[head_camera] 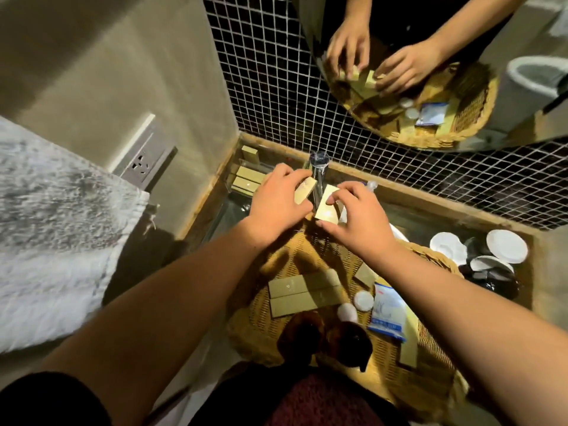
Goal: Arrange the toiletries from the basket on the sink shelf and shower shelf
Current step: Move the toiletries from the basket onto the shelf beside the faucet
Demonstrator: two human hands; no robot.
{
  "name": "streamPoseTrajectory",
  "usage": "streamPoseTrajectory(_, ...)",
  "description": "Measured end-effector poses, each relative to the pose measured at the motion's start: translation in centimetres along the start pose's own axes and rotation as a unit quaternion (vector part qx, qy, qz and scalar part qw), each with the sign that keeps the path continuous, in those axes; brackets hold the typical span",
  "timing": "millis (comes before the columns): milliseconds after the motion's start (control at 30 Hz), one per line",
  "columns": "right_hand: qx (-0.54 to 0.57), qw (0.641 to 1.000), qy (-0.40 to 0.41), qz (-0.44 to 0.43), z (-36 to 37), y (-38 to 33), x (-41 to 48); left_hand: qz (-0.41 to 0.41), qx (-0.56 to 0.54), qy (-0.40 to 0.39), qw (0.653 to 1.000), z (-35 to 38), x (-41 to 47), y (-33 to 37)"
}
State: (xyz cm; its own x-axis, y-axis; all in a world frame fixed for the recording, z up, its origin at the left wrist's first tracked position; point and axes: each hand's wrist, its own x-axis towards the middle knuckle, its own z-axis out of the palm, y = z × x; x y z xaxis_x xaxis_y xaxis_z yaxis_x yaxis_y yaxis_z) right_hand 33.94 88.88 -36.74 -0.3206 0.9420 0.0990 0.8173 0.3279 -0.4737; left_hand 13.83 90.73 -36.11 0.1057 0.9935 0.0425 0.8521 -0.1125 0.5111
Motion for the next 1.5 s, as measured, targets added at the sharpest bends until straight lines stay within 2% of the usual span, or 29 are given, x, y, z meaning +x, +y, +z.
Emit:
streamPoseTrajectory(167,-0.012,1.000,-0.013,0.008,-0.1,-1.0,2.6,0.021,0.026,0.007,0.999,-0.7,2.0,-1.9)
streamPoseTrajectory(367,0.050,0.995,-0.029,0.080,1.7,-2.6,5.4,-0.080,-0.043,-0.003,0.996,-0.8,3.8,-5.8)
streamPoseTrajectory(433,0.071,0.994,-0.021,0.074,2.3,-2.8,6.3,-0.101,-0.088,0.027,0.991,-0.8,4.1,-6.9)
streamPoseTrajectory(533,0.108,0.993,-0.014,0.047,3.0,-3.4,8.2,-0.089,-0.126,0.110,0.982,-0.9,4.8,-8.0)
streamPoseTrajectory(600,0.090,0.996,-0.014,0.022,3.5,-4.1,9.7,-0.106,-0.135,0.131,0.976,-1.0,5.4,-8.7)
streamPoseTrajectory(700,0.091,0.996,-0.015,0.011,4.6,-5.4,11.9,-0.145,-0.117,0.131,0.974,-0.8,6.4,-10.1)
streamPoseTrajectory(900,0.069,0.996,-0.029,0.051,7.2,-6.3,14.9,-0.177,-0.119,0.129,0.968,0.0,7.9,-12.3)
streamPoseTrajectory(1133,0.036,0.990,-0.040,0.130,9.4,-4.4,17.8,-0.249,-0.053,0.087,0.963,2.0,10.7,-14.3)
streamPoseTrajectory(1267,0.020,0.991,-0.066,0.115,10.9,-3.8,18.9,-0.299,-0.058,0.066,0.950,3.0,11.8,-15.4)
streamPoseTrajectory(1367,0.004,0.992,-0.074,0.106,12.2,-3.7,19.7,-0.303,-0.049,0.036,0.951,3.6,12.9,-16.3)
streamPoseTrajectory(1500,-0.002,0.992,-0.083,0.097,13.8,-3.6,20.3,-0.313,-0.060,0.035,0.947,4.5,13.9,-16.5)
